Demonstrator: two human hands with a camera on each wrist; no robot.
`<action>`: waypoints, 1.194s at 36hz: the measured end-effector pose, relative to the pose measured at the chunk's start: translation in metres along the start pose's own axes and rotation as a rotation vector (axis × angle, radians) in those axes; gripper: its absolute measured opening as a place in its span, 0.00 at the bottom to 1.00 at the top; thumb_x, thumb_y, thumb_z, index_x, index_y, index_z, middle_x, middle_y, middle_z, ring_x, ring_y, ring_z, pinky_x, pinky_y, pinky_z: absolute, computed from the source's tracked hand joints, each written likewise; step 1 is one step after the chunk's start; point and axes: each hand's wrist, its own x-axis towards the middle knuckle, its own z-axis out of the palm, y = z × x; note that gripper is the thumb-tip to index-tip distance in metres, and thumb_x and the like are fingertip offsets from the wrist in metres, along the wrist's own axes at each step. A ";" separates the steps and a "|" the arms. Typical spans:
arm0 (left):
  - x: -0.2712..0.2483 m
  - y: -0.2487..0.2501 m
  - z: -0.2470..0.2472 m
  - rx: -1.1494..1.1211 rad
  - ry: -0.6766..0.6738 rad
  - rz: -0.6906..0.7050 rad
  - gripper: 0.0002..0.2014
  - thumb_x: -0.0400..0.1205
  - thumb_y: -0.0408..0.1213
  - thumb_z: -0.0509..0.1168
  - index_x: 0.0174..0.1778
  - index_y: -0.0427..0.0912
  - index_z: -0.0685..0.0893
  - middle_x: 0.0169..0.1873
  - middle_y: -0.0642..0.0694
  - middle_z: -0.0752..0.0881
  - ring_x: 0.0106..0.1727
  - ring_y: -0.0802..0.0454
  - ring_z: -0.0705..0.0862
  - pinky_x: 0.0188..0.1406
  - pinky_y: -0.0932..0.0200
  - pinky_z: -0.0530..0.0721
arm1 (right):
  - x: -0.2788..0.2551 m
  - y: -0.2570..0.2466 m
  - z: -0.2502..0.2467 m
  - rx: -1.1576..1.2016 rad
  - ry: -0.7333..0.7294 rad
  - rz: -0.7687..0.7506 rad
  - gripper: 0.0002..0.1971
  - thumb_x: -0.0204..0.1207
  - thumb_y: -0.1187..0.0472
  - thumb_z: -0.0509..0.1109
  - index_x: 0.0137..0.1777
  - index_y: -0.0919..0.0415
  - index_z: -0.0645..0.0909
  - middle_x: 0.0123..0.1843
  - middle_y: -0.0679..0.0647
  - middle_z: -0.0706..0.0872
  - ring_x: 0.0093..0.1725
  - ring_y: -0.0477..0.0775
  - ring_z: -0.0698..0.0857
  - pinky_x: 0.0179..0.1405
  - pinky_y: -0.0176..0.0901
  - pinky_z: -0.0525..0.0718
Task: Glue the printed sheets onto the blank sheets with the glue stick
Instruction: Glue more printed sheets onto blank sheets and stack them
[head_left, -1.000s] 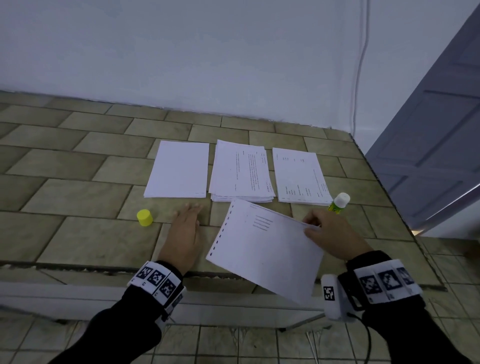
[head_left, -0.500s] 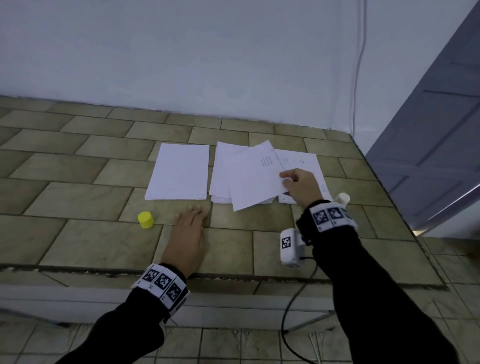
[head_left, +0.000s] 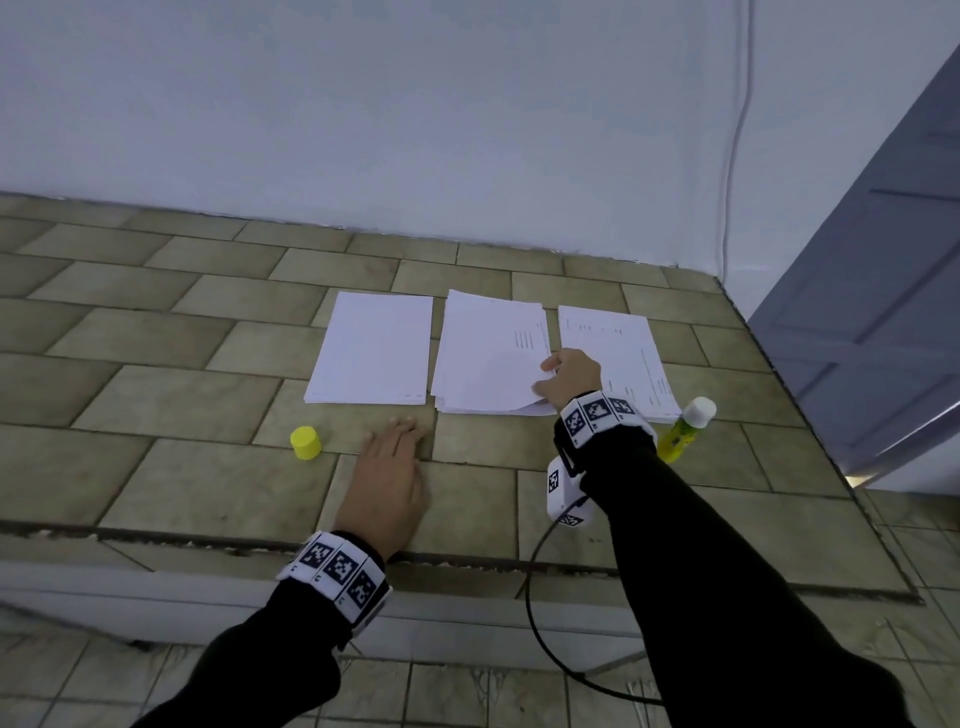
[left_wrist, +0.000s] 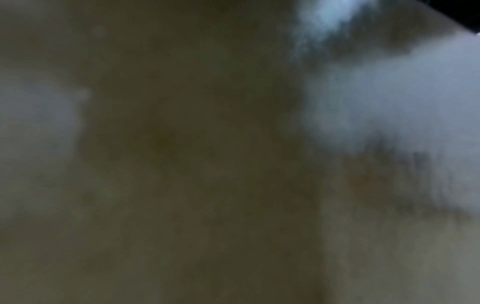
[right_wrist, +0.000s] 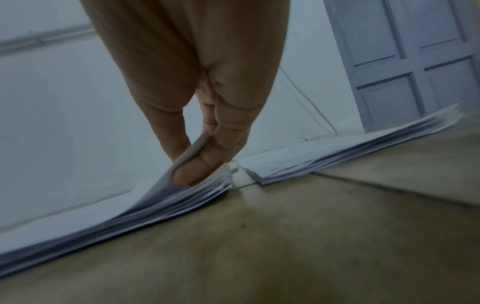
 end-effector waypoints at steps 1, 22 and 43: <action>0.000 0.001 -0.001 -0.003 0.001 -0.004 0.30 0.77 0.40 0.43 0.67 0.33 0.81 0.68 0.34 0.81 0.73 0.35 0.76 0.77 0.34 0.66 | 0.000 -0.002 0.001 -0.029 -0.006 -0.003 0.16 0.76 0.66 0.73 0.63 0.66 0.79 0.66 0.61 0.82 0.66 0.59 0.80 0.52 0.37 0.74; 0.022 0.029 -0.071 0.075 -0.356 -0.182 0.20 0.89 0.50 0.55 0.70 0.42 0.75 0.66 0.46 0.80 0.66 0.47 0.78 0.60 0.55 0.75 | -0.078 0.006 -0.053 -0.016 0.483 -0.585 0.10 0.74 0.61 0.73 0.55 0.59 0.82 0.57 0.55 0.82 0.58 0.58 0.80 0.59 0.55 0.78; 0.117 -0.017 -0.059 0.521 -0.259 -0.384 0.29 0.82 0.62 0.62 0.64 0.39 0.77 0.61 0.38 0.81 0.62 0.37 0.80 0.63 0.44 0.78 | -0.082 0.104 -0.065 0.435 0.389 0.147 0.32 0.72 0.57 0.79 0.70 0.68 0.69 0.64 0.64 0.80 0.58 0.58 0.80 0.52 0.48 0.76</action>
